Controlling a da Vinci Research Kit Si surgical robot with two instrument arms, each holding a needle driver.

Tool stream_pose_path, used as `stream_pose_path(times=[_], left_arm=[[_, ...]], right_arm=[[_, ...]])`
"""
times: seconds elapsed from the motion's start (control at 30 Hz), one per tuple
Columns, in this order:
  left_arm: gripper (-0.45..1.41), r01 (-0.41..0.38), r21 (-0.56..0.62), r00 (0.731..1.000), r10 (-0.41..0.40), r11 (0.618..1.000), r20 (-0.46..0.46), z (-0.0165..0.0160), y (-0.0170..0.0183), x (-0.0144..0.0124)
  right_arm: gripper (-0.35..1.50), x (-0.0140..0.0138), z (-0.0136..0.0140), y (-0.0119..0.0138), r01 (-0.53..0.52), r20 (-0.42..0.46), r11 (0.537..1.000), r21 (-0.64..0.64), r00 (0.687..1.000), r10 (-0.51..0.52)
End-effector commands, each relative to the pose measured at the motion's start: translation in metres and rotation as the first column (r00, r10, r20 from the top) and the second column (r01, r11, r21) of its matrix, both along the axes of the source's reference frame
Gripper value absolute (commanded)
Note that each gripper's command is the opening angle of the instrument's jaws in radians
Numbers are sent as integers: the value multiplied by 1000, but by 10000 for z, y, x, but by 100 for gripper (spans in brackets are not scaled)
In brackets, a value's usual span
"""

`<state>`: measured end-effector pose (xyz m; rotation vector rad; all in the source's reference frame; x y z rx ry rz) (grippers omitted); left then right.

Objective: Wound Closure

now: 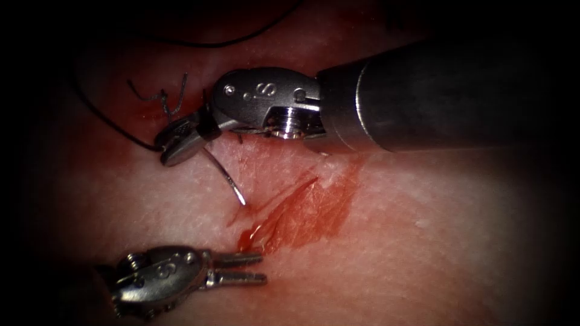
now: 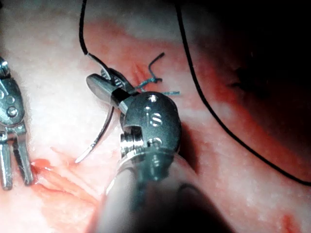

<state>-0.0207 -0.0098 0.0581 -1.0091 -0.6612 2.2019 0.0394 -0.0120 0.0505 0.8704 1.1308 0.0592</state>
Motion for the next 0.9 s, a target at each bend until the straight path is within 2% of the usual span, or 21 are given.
stream_pose_path(times=[0.03, 0.27, 0.4, 0.5, 0.67, 0.8, 0.9], left_arm=[[24, -3, 3, 1000, 3, 1000, -1, 6, -7, -6], [24, -6, 5, 1000, 6, 1000, -6, 5, -9, -4], [24, -14, 7, 1000, 14, 1000, -5, 3, -9, 2], [23, -14, 4, 1000, 14, 1000, -7, -5, -9, 12], [23, -5, 7, 1000, 5, 1000, -12, -11, -7, 16], [23, -5, 2, 1000, 5, 1000, -14, -11, -8, 13], [23, -4, 2, 1000, 4, 1000, -14, -11, -8, 12]], right_arm=[[-35, 7, 3, -1, 2, 2, 1000, 7, 1000, -2], [-35, 8, 2, -5, 20, 39, 997, 70, 999, -23], [-35, 10, 5, -19, 55, 82, 989, 139, 994, -67], [-35, 1, 12, -41, 23, 158, 962, 273, 985, -69], [-35, -15, 26, -51, -83, 286, 895, 439, 957, -52], [-35, -22, 40, -52, -135, 319, 829, 543, 946, -55], [-35, -24, 46, -47, -163, 306, 810, 563, 952, -21]])
